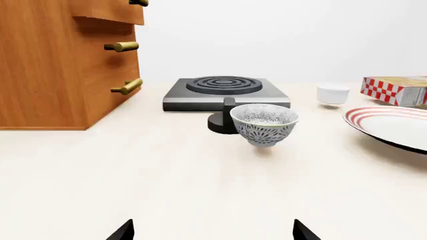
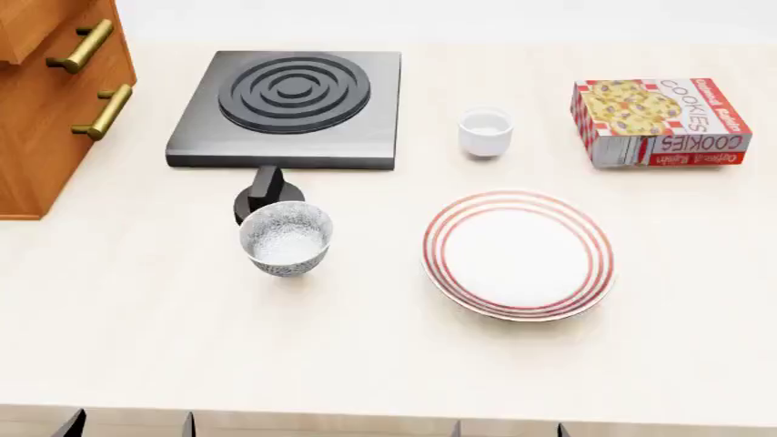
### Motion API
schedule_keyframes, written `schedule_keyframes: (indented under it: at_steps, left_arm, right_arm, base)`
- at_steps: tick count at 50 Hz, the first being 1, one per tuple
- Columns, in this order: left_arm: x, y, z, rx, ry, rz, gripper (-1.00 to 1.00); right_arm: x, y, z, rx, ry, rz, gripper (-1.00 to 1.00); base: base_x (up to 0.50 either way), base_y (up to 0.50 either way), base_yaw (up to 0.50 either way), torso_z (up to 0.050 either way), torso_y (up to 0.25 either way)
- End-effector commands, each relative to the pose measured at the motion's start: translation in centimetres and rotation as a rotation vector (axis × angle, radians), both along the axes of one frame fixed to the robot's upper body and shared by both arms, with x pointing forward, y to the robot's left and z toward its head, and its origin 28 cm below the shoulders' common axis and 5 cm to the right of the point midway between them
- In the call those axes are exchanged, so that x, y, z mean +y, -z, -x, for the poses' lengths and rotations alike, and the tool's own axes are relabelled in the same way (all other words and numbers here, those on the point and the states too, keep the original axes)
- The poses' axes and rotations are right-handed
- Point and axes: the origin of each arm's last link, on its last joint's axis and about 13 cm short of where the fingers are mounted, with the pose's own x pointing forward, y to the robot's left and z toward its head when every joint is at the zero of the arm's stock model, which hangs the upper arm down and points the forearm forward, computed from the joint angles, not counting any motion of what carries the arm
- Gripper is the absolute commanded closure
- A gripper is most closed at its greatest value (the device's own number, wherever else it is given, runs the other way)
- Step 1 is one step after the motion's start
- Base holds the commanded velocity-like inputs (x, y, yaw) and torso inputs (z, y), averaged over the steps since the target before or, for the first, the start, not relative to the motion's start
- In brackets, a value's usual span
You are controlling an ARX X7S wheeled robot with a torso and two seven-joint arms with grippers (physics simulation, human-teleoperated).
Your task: Pick the akita bowl on the wooden cabinet and place it on the plate.
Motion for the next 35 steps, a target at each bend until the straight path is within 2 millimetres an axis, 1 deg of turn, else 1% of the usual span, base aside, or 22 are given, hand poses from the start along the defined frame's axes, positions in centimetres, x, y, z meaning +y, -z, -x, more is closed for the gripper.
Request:
schedule_keyframes:
  at_steps: [1,15,22,25,27,35]
  left_arm:
    - [0.04,-0.03,0.02,-0.002,-0.003,0.002,-1.00]
    - [0.02,-0.08,0.12,-0.010,0.001,0.019,-1.00]
    - [-0.03,0.03,0.08,-0.013,-0.015,-0.010,-1.00]
    - [0.08,-0.03,0.07,-0.022,-0.009,0.027,-1.00]
    - [0.02,0.00,0.07,-0.020,-0.014,0.004,-1.00]
    - [0.02,-0.04,0.07,-0.020,-0.008,0.006,-1.00]
  right_arm:
    - [-0.04,-0.04,0.07,-0.004,0.007,-0.008,-1.00]
    - [-0.18,0.03,0.25,-0.007,0.011,-0.012,-1.00]
    - [-0.23,0.04,0.27,-0.005,0.011,-0.012,-1.00]
    - [-0.24,0.00,0.25,-0.007,0.010,-0.013,-1.00]
    - [-0.25,-0.04,0.27,-0.009,0.009,-0.015,-1.00]
    - [-0.25,-0.13,0.22,-0.014,0.009,-0.012,-1.00]
  base:
    - [0.00,0.00,0.00,0.000,0.000]
    - [0.00,0.00,0.00,0.000,0.000]
    - [0.00,0.00,0.00,0.000,0.000]
    - [0.00,0.00,0.00,0.000,0.000]
    - [0.00,0.00,0.00,0.000,0.000]
    - [0.00,0.00,0.00,0.000,0.000]
